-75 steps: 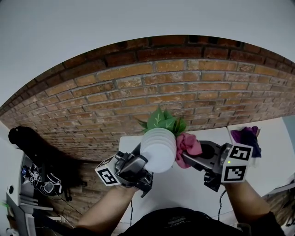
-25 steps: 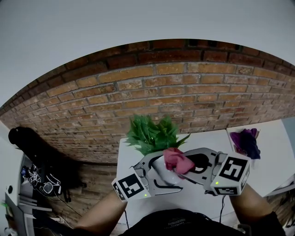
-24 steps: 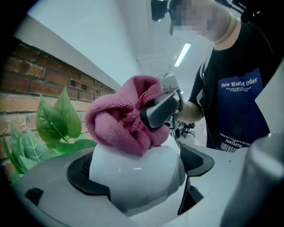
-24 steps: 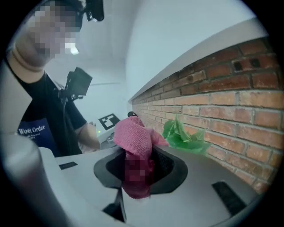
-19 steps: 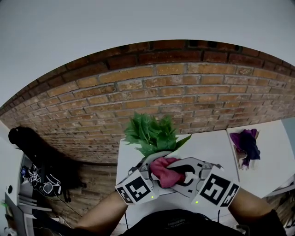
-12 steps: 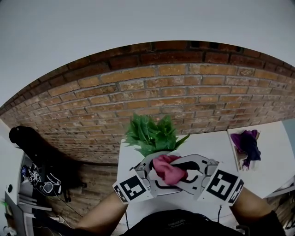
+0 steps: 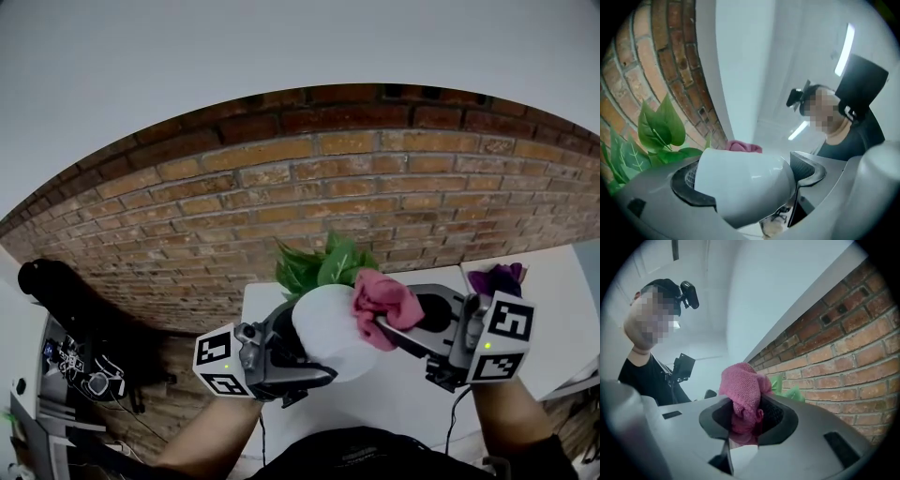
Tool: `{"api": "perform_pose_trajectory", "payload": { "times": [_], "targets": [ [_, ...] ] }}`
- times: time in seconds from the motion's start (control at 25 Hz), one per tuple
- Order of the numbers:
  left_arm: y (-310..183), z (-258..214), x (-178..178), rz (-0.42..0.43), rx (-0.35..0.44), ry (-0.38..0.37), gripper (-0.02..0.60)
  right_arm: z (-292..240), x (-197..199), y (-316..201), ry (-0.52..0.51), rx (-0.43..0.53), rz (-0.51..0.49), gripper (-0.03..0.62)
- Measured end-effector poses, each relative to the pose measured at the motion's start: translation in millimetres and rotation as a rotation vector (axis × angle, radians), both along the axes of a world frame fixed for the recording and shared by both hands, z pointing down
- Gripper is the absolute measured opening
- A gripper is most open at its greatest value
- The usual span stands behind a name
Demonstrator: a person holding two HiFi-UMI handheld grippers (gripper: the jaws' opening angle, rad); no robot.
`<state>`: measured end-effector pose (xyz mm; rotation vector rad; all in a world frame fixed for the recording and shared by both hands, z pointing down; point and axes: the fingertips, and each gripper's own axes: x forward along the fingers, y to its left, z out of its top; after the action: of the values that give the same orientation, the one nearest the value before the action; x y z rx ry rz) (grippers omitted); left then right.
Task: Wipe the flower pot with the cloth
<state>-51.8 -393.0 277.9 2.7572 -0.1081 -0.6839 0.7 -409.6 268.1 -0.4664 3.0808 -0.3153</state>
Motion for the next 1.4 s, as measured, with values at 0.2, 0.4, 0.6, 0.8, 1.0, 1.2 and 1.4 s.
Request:
{"api": "perform_pose_trajectory", "payload": {
  "times": [0.2, 0.4, 0.6, 0.8, 1.0, 1.2, 1.4],
  "targets": [
    [-11, -23, -22, 0.032, -0.122, 0.244, 0.514, -3, 2, 4, -0.019, 0.018, 0.005, 0.094],
    [-24, -36, -46, 0.025, -0.192, 0.424, 0.514, 8, -11, 16, 0.031, 0.031, -0.022, 0.094],
    [-32, -39, -51, 0.010, -0.255, 0.531, 0.514, 19, -24, 27, 0.056, 0.029, -0.049, 0.094],
    [-34, -26, -47, -0.027, -0.270, 0.480, 0.515, 27, -23, 23, 0.035, -0.004, -0.003, 0.094],
    [-32, -17, -39, -0.021, -0.267, 0.402, 0.515, 31, -19, 20, 0.052, -0.007, 0.021, 0.094],
    [-30, -7, -30, 0.008, -0.281, 0.332, 0.517, 28, -10, 16, 0.060, 0.009, 0.040, 0.094],
    [-24, 3, -20, 0.069, -0.319, 0.285, 0.526, 22, -2, 14, 0.051, 0.009, 0.046, 0.094]
  ]
}}
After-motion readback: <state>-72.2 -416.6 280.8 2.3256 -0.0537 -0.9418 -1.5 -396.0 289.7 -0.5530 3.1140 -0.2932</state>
